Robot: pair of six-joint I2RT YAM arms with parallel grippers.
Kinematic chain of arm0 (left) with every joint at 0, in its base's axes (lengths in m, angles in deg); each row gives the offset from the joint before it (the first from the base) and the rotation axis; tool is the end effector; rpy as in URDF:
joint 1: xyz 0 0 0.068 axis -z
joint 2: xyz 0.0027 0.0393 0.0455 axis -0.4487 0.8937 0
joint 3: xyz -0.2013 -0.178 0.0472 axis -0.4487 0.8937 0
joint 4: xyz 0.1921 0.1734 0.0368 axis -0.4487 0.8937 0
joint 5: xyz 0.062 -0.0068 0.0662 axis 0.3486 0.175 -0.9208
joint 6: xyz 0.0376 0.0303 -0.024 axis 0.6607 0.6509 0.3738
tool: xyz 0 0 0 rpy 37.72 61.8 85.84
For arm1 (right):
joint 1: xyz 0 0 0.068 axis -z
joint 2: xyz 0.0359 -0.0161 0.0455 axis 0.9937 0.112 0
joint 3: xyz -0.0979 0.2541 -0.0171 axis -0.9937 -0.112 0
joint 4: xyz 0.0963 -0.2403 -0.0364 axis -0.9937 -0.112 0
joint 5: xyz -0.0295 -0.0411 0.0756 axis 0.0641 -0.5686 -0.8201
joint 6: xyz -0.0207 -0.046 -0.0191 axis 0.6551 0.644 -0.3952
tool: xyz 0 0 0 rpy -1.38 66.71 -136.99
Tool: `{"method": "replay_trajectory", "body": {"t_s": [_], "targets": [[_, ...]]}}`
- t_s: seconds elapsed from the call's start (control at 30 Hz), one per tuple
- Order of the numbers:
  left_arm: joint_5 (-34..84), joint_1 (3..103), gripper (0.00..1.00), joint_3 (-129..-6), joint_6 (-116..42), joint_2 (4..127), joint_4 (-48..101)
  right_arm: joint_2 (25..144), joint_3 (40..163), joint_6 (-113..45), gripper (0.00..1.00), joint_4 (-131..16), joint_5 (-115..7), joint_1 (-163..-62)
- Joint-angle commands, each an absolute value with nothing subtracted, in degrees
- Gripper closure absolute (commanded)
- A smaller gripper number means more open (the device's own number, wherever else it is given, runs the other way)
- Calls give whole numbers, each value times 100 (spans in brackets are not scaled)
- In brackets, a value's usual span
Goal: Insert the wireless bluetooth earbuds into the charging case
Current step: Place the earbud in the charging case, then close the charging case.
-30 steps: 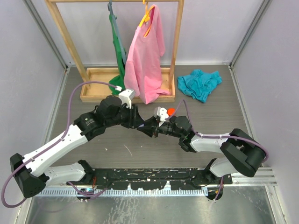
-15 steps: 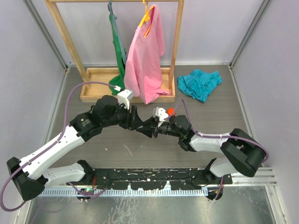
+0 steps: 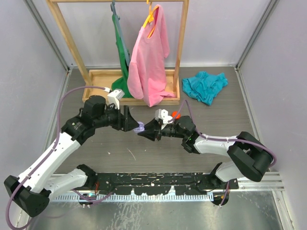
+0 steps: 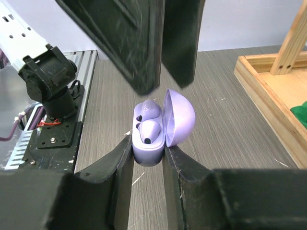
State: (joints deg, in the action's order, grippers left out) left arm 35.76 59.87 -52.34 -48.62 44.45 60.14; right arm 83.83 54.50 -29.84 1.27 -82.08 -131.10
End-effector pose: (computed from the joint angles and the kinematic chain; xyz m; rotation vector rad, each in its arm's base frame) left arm 0.1640 -0.1213 0.3471 0.3988 2.1572 -0.9325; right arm 0.1714 0.2181 0.2319 -1.0710 1.1680 1.1451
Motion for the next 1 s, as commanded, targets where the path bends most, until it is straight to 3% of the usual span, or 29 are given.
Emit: {"method": "replay_trajectory", "body": {"t_s": [0.0,0.3,0.7,0.83,0.97], "targets": [[4646,5826,35,-5060,-4997,4578,5523,8302,5736,-3036,99,405,-8515,-13130],[6052,5760,36,-4766,-5289,4638,4605,8274,5800,-3123,99,261,-8639,-13122],[6456,5760,39,-4643,-5262,4091,4412,8259,5690,-3284,99,-571,-8521,-13113],[6002,5762,38,-4748,-5009,3980,4903,8130,5607,-3538,99,-944,-8309,-13033],[4520,5761,34,-5077,-4480,3891,6144,7948,5600,-3886,99,-2074,-7625,-12841]]}}
